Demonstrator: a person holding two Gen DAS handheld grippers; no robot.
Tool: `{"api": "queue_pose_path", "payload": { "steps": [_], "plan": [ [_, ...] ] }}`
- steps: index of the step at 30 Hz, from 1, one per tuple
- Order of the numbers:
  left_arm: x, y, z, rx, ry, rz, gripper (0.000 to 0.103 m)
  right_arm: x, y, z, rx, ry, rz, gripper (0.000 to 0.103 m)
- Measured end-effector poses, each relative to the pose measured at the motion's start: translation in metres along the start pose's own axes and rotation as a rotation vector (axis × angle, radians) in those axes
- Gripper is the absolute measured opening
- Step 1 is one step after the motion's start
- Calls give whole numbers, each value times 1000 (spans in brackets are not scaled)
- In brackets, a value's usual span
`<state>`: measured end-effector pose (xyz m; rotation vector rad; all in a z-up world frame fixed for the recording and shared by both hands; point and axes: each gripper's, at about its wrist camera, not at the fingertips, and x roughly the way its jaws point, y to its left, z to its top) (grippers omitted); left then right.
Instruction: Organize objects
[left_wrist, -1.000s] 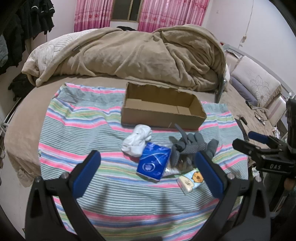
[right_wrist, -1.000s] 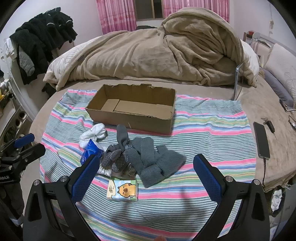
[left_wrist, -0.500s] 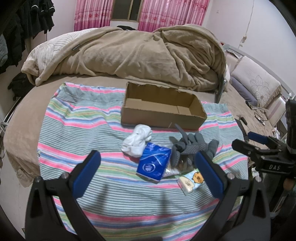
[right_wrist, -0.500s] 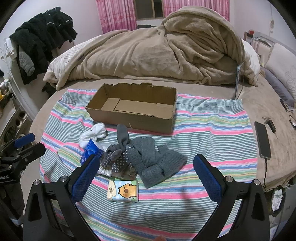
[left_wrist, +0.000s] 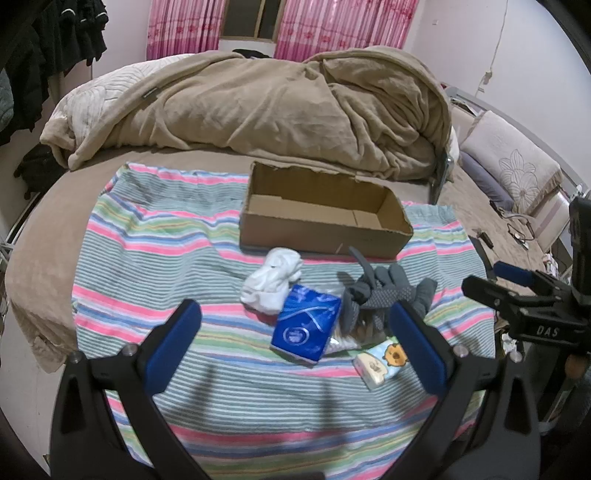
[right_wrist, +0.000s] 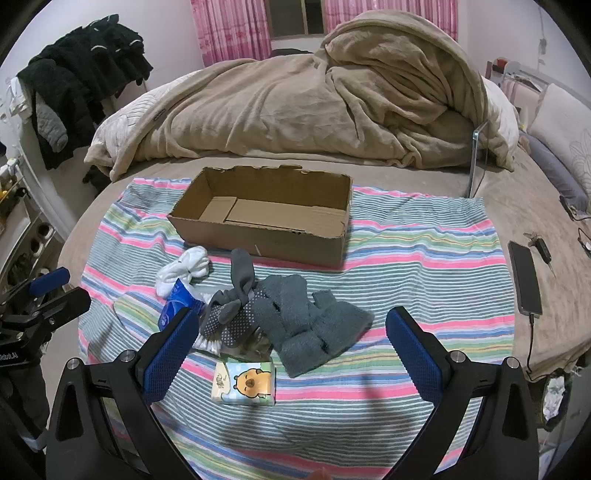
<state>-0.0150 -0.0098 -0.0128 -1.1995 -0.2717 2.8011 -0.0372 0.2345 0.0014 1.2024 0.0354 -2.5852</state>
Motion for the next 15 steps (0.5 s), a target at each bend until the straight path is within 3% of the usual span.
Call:
{"api": "queue_pose_path", "payload": {
  "steps": [15],
  "plan": [
    [25, 3, 11, 5, 27, 5, 102, 22, -6, 5, 10, 36, 3, 103]
  ]
}}
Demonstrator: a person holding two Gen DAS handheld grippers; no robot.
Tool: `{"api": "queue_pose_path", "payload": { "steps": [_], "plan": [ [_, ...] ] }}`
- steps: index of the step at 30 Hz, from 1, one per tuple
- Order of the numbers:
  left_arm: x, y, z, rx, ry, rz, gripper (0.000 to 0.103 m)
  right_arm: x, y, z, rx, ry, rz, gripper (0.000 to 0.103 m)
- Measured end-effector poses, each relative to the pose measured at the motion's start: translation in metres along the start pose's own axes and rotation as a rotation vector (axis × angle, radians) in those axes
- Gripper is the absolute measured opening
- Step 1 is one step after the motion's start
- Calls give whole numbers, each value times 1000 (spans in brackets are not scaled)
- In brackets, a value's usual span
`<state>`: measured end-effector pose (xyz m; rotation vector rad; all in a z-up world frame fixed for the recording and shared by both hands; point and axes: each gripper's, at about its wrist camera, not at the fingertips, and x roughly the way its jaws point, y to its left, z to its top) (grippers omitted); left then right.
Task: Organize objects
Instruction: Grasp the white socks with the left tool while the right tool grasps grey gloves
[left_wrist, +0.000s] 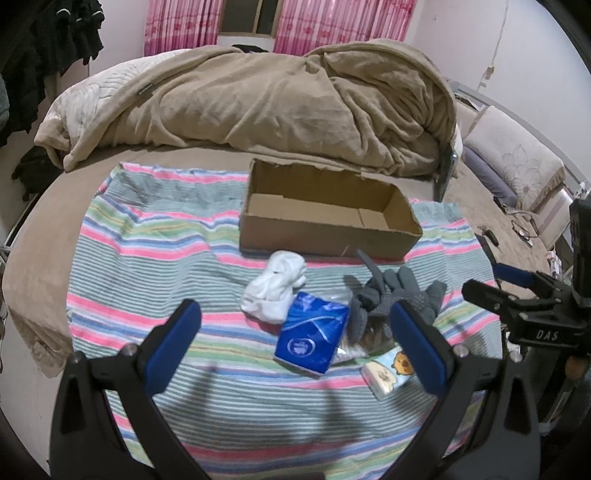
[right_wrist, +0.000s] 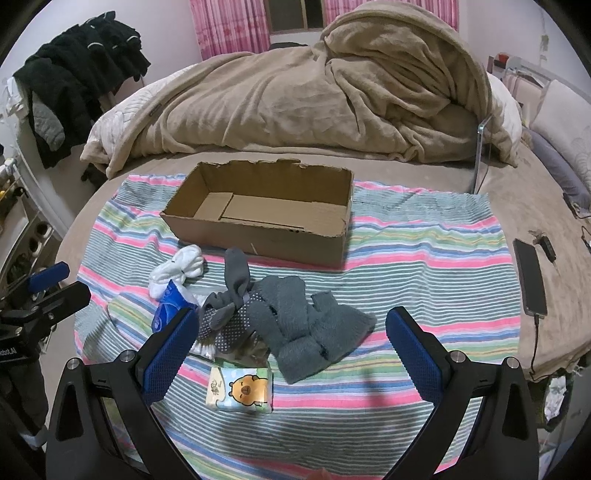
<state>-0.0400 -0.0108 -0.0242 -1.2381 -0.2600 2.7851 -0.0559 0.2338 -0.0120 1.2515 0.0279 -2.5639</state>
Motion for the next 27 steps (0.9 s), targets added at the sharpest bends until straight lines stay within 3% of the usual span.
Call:
{"api": "queue_pose_path", "payload": {
  "steps": [18, 22, 27],
  "plan": [
    [79, 20, 7, -20, 101, 8, 101, 62, -28, 1, 30, 109, -48, 103],
    [97, 22, 6, -18, 131, 8, 93, 75, -36, -1, 43, 135, -48, 103],
    [118, 26, 4, -12, 164, 21, 93, 90, -41, -7, 52, 171, -40, 102]
  ]
}}
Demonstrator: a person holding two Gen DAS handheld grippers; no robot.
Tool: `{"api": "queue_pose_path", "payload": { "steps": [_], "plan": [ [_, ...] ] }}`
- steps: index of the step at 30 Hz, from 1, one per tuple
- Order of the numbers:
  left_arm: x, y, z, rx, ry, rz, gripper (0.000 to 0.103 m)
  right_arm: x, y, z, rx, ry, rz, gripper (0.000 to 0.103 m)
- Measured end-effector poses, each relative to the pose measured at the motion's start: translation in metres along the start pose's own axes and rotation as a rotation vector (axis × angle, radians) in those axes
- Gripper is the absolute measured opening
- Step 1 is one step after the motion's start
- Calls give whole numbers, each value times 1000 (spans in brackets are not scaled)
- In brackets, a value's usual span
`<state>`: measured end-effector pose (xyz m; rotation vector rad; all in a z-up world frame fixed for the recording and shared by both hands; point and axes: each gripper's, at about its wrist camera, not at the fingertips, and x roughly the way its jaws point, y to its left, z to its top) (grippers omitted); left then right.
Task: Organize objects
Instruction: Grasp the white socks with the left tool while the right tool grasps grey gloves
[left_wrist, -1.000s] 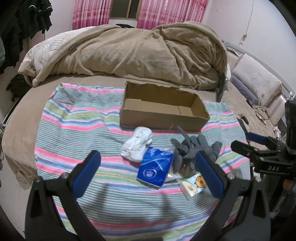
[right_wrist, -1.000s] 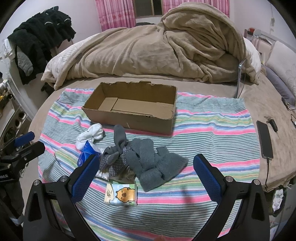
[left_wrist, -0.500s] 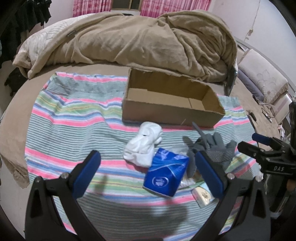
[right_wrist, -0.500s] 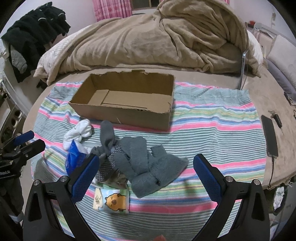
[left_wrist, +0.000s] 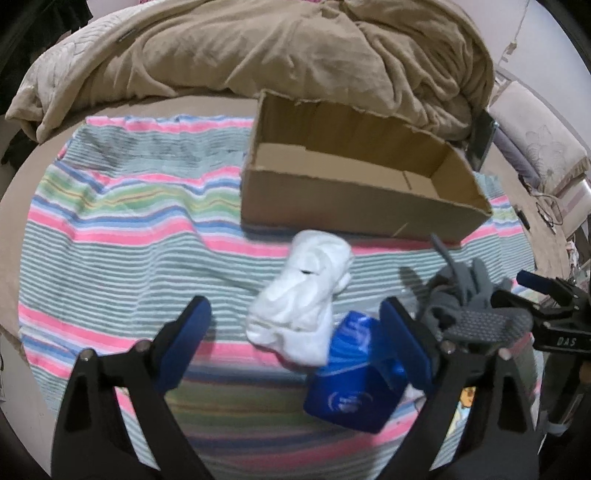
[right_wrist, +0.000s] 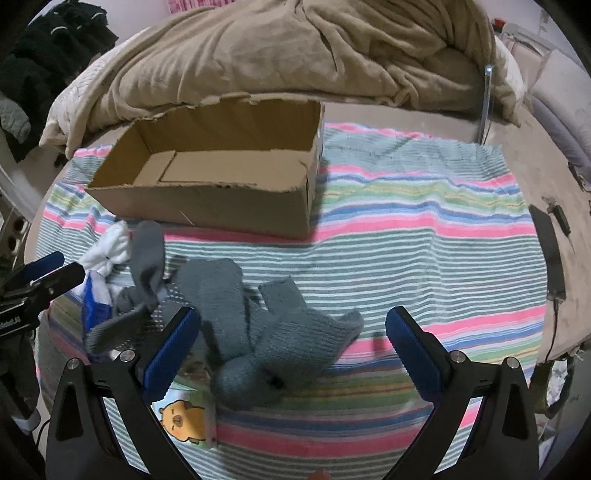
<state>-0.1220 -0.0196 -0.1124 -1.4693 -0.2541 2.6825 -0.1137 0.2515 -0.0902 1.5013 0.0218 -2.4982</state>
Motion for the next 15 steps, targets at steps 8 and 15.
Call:
{"api": "queue_pose_path", "payload": {
  "steps": [8, 15],
  "plan": [
    [27, 8, 1, -16, 31, -14, 86, 19, -13, -5, 60, 58, 68, 72],
    [29, 6, 3, 0, 31, -49, 55, 16, -11, -7, 33, 52, 125, 43]
  ]
}}
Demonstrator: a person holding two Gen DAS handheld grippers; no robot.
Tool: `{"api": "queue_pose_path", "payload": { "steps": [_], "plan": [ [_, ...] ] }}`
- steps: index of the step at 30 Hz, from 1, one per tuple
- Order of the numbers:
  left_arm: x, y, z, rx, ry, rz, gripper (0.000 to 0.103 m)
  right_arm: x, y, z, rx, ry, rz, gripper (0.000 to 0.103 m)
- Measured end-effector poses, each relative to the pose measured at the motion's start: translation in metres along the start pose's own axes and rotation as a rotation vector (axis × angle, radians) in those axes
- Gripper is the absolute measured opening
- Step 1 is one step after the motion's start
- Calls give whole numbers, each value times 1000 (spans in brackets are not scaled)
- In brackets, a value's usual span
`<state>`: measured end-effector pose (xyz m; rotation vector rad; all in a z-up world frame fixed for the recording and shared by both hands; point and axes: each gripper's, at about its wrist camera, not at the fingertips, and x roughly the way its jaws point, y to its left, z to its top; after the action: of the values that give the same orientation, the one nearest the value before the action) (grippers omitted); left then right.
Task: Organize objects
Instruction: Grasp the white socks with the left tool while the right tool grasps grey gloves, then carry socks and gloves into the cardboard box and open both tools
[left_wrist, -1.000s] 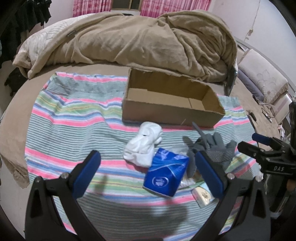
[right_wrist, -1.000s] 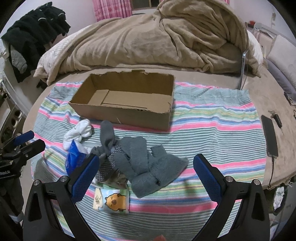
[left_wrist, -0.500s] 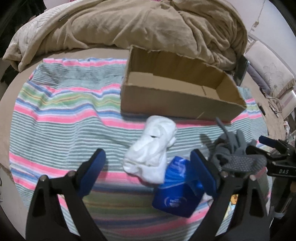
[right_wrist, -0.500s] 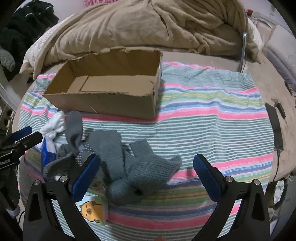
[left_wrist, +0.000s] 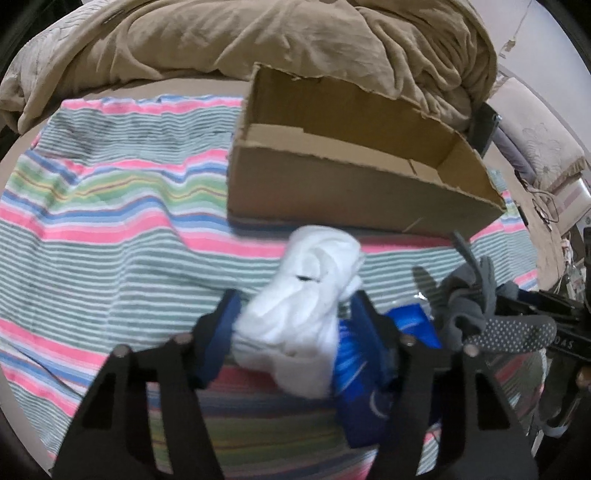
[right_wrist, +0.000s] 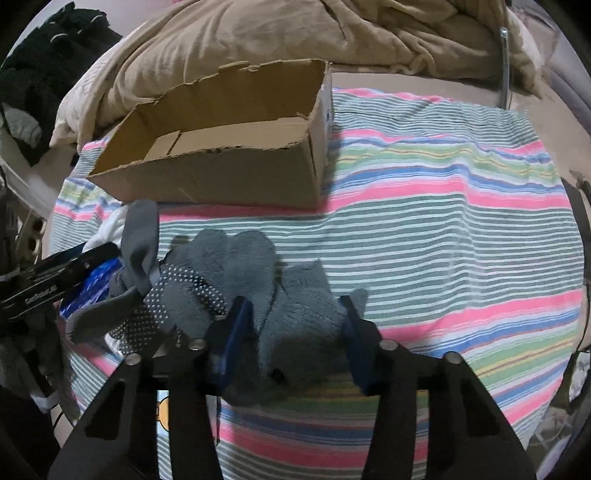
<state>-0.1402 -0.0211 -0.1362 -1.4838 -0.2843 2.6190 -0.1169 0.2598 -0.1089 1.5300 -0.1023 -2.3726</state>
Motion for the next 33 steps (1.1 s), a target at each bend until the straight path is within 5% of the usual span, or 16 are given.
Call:
{"api": "queue_pose_path", "payload": {
  "steps": [7, 23, 33],
  "plan": [
    [-18, 0, -4, 8, -29, -38, 38, -18, 2, 0, -21, -50, 1, 28],
    [-85, -19, 13, 38, -169, -90, 36, -77, 18, 27, -94, -220, 11, 28],
    [-91, -26, 42, 65, -219, -70, 36, -81, 25, 67, -158, -279, 15, 28]
  ]
}}
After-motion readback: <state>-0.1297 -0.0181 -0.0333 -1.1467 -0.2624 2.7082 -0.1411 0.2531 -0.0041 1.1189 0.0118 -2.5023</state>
